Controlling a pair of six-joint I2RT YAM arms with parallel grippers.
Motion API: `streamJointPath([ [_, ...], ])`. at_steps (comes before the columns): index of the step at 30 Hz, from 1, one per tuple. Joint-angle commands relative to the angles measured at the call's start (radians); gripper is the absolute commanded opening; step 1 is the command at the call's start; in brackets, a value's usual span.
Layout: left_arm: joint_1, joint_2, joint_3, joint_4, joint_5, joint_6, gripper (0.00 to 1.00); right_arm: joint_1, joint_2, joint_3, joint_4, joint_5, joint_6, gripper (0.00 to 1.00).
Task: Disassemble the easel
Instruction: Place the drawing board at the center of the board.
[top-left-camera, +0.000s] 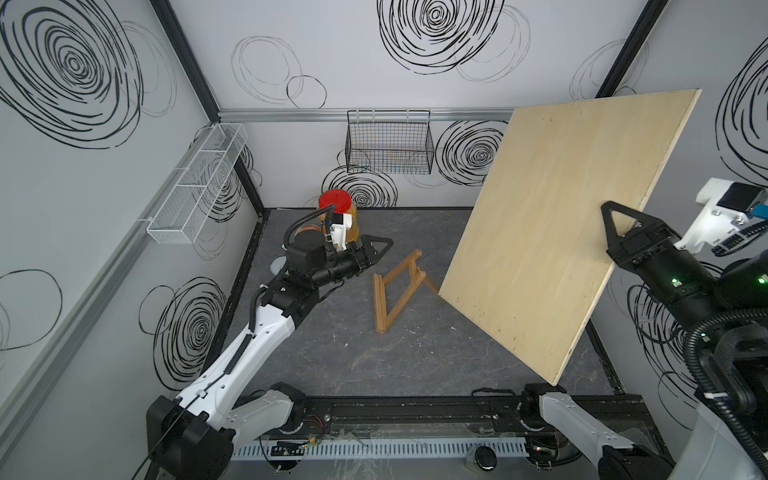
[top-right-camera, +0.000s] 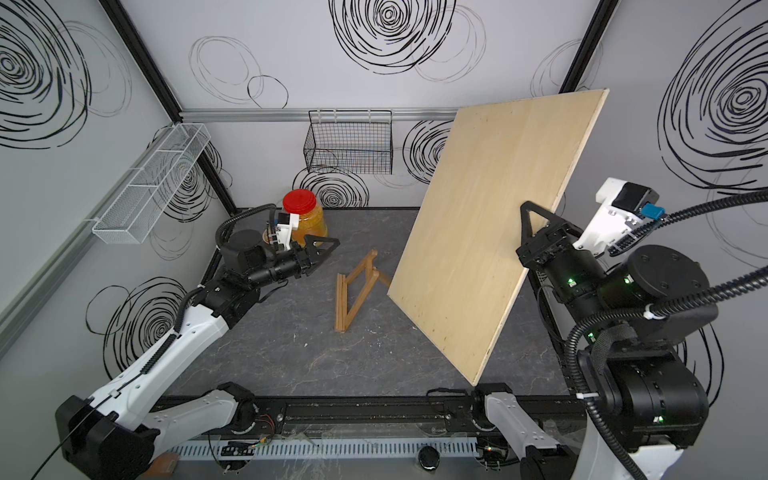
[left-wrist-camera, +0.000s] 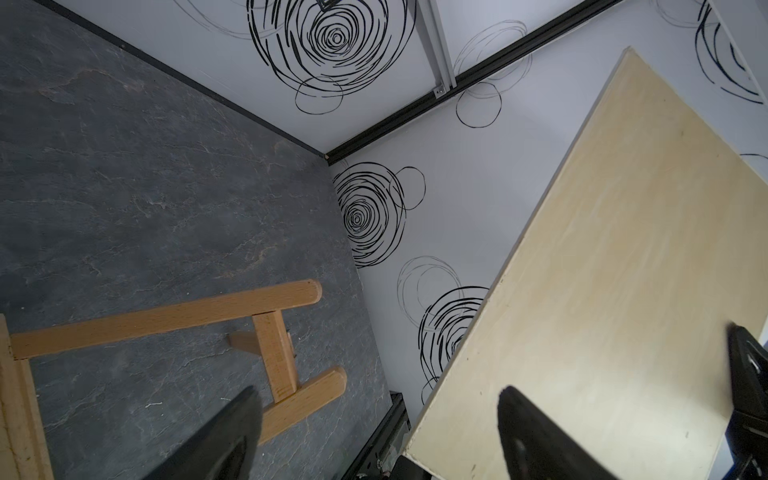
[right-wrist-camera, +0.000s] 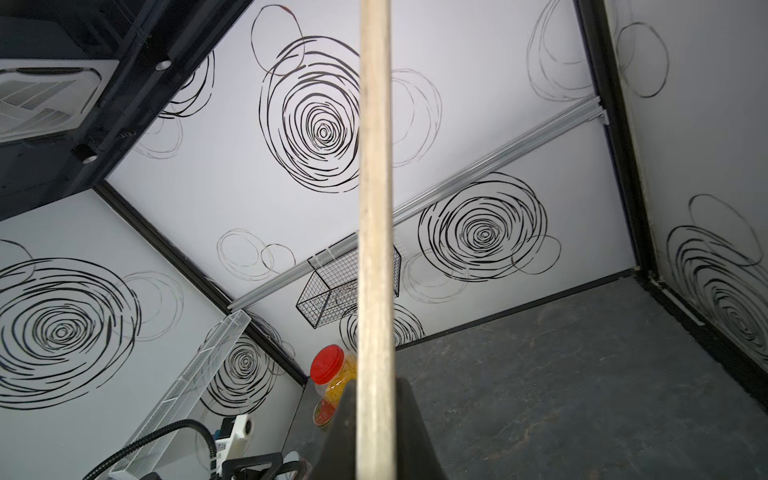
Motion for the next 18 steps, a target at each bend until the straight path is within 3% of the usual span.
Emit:
streamJointPath([
  [1, 0.009, -0.019, 0.036, -0.001, -0.014, 0.04, 0.91, 0.005, -0.001, 0.052, 0.112, 0.099, -0.045, 0.0],
  [11, 0.019, -0.01, 0.037, -0.061, -0.033, 0.098, 0.91, 0.005, 0.075, -0.013, -0.052, 0.18, -0.161, 0.0],
  [18, 0.026, 0.022, 0.038, -0.092, -0.038, 0.144, 0.91, 0.004, 0.143, -0.131, -0.137, 0.154, -0.203, 0.0],
])
